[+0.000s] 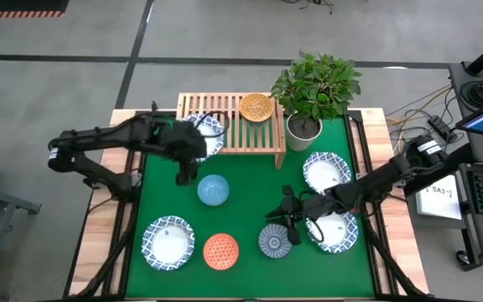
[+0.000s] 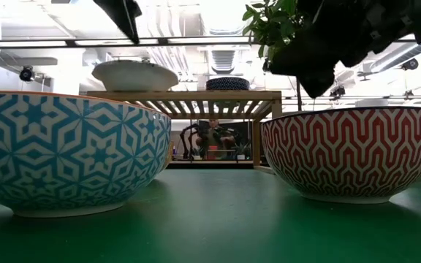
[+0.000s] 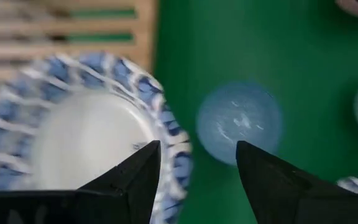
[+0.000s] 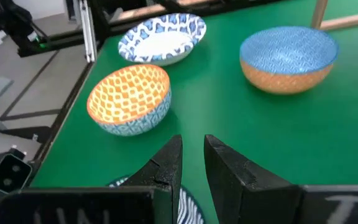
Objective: Place and stack bowls onto a shelf
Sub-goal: Put the big white bowl on the shelf
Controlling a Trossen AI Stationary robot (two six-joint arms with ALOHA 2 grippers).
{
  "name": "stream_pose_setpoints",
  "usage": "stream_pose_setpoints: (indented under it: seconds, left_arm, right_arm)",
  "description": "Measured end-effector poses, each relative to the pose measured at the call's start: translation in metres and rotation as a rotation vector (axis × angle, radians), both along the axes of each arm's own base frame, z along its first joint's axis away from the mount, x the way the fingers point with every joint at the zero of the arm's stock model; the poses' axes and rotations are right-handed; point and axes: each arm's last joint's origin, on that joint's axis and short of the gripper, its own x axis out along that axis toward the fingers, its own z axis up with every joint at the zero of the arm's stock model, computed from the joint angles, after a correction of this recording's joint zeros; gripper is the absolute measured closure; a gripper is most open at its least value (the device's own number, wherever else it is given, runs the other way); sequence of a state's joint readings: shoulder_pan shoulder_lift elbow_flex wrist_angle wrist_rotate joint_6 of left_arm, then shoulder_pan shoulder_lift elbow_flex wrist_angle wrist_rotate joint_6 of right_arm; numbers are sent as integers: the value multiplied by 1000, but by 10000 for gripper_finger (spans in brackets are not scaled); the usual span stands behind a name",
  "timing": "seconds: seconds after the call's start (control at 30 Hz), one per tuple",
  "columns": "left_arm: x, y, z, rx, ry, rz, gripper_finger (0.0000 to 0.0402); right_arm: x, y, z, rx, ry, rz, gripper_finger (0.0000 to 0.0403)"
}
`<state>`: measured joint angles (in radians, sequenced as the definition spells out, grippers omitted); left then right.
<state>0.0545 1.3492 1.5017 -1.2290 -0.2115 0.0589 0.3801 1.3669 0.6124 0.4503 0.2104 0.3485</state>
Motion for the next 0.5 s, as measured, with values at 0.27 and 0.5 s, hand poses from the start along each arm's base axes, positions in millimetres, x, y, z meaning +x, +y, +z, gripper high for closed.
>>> stream_pose_setpoints:
  seconds: [0.27, 0.5]
  left_arm:
    - [-22, -22, 5, -24, 16, -105, 233]
    - [-43, -30, -39, 1, 136, -171, 298]
  right_arm:
    - [22, 9, 7, -10, -13, 8, 346]
    - [29, 14, 8, -27, -16, 22, 346]
